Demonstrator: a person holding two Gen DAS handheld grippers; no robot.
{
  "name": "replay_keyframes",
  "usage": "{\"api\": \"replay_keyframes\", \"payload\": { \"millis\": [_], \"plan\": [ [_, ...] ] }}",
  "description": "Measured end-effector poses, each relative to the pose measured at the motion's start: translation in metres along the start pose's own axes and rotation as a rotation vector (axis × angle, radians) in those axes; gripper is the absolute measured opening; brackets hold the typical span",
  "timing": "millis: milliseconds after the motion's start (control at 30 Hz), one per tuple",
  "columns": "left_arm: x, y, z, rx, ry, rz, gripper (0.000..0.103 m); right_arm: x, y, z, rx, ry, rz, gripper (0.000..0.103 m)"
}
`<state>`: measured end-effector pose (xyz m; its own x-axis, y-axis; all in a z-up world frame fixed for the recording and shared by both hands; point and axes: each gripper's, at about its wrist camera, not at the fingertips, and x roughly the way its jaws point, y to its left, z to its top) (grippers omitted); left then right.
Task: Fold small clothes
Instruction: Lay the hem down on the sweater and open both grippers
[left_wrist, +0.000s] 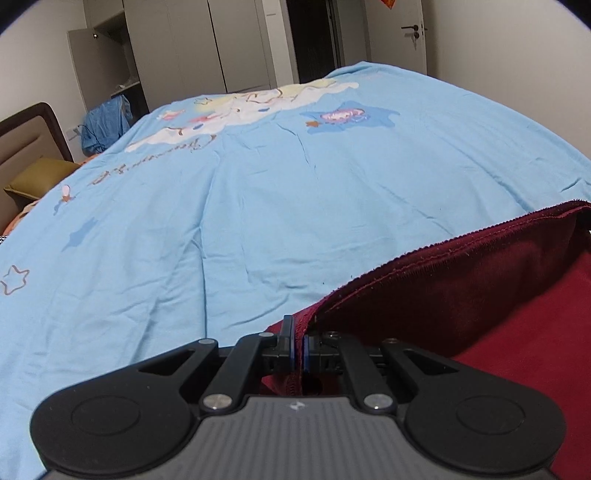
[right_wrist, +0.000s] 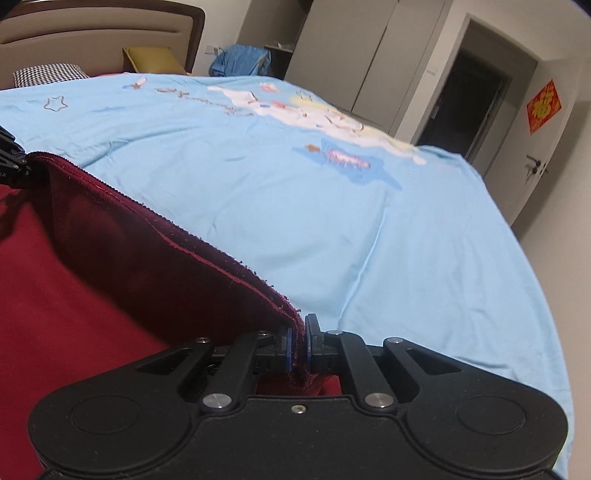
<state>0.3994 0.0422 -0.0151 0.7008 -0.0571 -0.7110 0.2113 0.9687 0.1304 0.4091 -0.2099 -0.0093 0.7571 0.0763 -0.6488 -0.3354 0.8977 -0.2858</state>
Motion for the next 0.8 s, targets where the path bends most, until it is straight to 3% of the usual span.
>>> {"api": "replay_keyframes", "payload": {
  "millis": [233,267,300,333,367,400,567,700,800],
  "plan": [
    [0.016,0.005,0.001,-0.039,0.029,-0.043,0.01,0.016,-0.005,-0.002,0.029,0.02,0.013,0.017],
    [0.014,0.007,0.001,-0.044,0.024,-0.05,0.019,0.017,-0.005,-0.002,0.032,0.02,0.015,0.018],
    [0.014,0.008,0.001,-0.05,0.016,-0.054,0.039,0.018,-0.005,-0.002,0.035,0.02,0.018,0.018],
    [0.012,0.009,0.002,-0.059,0.005,-0.055,0.05,0.018,-0.005,-0.001,0.039,0.019,0.02,0.019],
    [0.011,0.011,0.002,-0.067,-0.006,-0.055,0.066,0.019,-0.005,-0.002,0.043,0.019,0.021,0.024],
    [0.009,0.013,0.002,-0.074,-0.015,-0.056,0.073,0.018,-0.005,-0.003,0.047,0.017,0.02,0.032],
    [0.006,0.022,0.002,-0.117,-0.034,-0.019,0.092,0.019,-0.01,-0.011,0.09,0.009,-0.011,0.068],
    [0.01,0.032,-0.002,-0.185,-0.034,0.052,0.096,0.018,-0.02,-0.019,0.158,-0.013,-0.065,0.089],
    [0.021,0.04,-0.006,-0.257,-0.001,0.118,0.096,0.018,-0.028,-0.026,0.222,-0.037,-0.113,0.095]
  ]
}}
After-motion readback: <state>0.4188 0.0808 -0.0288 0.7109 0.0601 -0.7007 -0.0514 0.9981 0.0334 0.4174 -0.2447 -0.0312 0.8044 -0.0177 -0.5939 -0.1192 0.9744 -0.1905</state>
